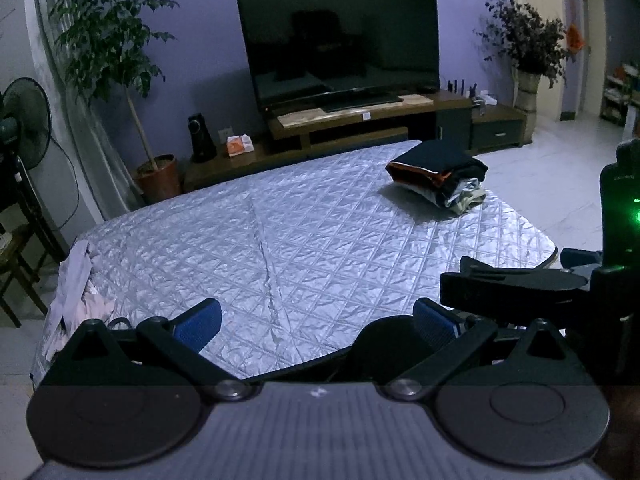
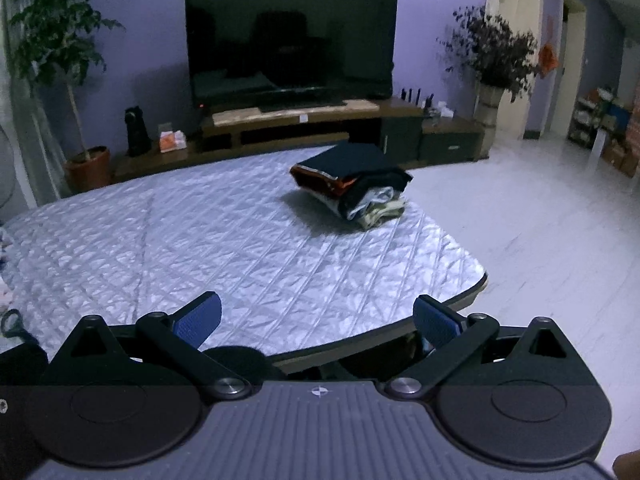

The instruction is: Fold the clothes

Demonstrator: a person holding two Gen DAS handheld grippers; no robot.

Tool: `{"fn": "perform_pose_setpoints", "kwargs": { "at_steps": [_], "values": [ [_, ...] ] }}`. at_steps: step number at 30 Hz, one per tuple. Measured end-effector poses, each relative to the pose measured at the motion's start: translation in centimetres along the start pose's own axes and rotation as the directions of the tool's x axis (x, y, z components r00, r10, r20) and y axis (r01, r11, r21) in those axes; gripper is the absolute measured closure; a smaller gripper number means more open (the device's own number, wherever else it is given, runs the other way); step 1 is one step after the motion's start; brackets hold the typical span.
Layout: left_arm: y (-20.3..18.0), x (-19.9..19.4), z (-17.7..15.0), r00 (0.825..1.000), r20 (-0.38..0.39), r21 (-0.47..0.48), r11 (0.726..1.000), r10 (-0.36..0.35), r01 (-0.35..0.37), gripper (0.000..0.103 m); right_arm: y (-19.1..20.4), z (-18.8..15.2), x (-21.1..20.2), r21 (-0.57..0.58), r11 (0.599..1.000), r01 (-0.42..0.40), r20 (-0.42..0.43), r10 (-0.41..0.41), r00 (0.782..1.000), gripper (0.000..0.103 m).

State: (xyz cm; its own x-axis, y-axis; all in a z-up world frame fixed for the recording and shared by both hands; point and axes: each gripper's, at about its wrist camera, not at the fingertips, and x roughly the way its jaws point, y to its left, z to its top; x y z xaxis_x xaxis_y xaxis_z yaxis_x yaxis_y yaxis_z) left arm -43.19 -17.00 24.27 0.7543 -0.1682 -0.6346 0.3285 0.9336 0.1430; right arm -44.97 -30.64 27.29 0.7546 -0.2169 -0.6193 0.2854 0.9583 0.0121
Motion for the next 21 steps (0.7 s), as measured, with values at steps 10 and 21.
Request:
{"fn": "perform_pose_setpoints", "kwargs": {
  "at_steps": [10, 21],
  "values": [
    [0.7, 0.3, -0.5, 1.0, -0.019, -0.004, 1.0, -0.009, 0.009, 0.001, 0.2, -1.1, 1.0, 0.015, 1.0, -0.01, -0.044, 0.011, 0.999, 0.0],
    [1.2, 0.3, -0.9, 0.999, -0.032, -0.006, 1.0, -0.028, 0.028, 0.001, 0.6, -1.8, 1.4, 0.005, 1.0, -0.012, -0.065, 0.012, 0.998, 0.0]
  ]
}}
